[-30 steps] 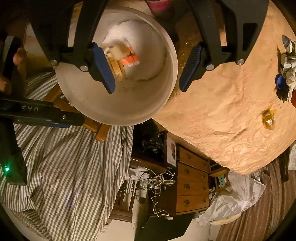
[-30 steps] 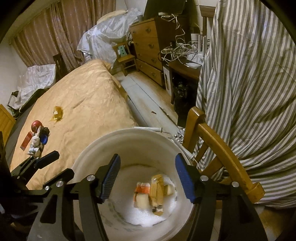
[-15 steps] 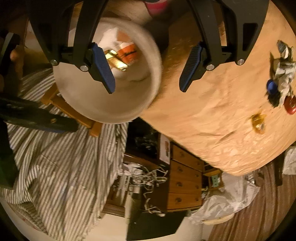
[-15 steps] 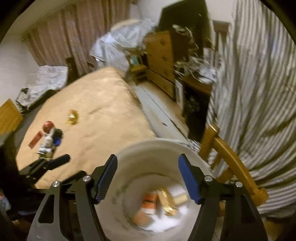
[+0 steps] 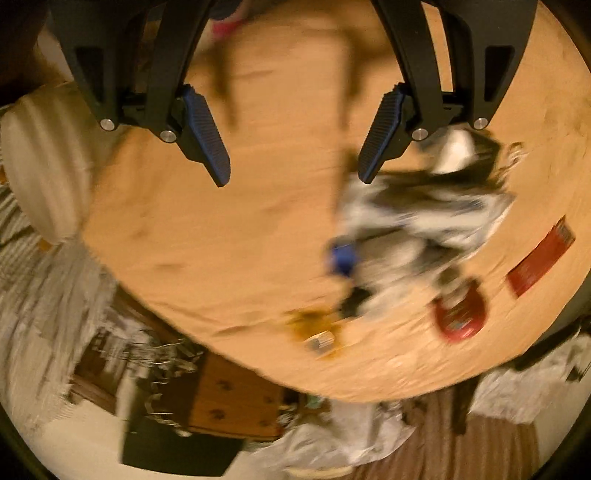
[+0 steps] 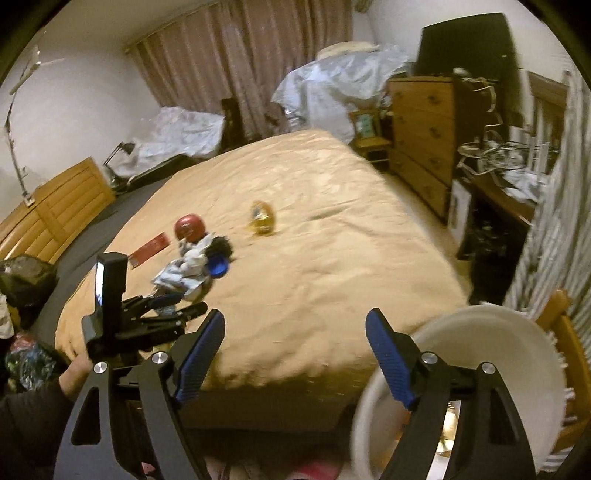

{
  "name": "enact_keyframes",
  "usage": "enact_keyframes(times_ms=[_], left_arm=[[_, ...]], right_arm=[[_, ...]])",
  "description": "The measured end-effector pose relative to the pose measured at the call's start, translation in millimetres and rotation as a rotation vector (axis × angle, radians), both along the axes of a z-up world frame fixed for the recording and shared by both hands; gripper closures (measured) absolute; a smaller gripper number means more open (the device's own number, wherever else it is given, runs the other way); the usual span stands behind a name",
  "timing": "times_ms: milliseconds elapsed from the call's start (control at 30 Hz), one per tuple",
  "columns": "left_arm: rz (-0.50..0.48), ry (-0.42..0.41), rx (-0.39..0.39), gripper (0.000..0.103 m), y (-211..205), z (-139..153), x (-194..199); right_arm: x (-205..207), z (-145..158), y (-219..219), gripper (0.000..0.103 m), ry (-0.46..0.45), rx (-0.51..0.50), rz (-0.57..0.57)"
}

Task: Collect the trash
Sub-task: 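Move both open tools back over the trash on the bed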

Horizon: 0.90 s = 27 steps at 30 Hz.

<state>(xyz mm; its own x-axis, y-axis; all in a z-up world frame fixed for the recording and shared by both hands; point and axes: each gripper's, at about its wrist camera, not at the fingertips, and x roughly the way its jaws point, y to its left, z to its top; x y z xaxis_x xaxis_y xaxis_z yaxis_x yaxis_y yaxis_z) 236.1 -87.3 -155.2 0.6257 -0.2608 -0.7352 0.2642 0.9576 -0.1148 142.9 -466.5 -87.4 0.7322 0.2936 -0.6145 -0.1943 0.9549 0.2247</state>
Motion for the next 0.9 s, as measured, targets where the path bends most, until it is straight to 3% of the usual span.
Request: enact_keyframes(times_ms=[200, 533, 767, 900], left_arm=[[0.149, 0.044, 0.01, 0.029, 92.2, -24.7, 23.7], [0.292, 0.034, 0.053, 0.027, 201.4, -24.9, -2.4], [0.314, 0.057, 0.001, 0.026, 238.0, -27.6, -21.1], [0.31, 0.043, -0.115, 0.026, 250.2, -22.3, -34.4]], right_arm=[[32.8, -15.9, 61.8, 0.022, 0.031, 0.002, 0.089], [92.2, -58.4, 177.7, 0.021, 0.123, -0.02, 0.319], [131.5, -98.2, 258.0, 0.021, 0.18, -0.035, 0.462], [150.9, -109.3, 295.6, 0.021, 0.18, -0.069, 0.504]])
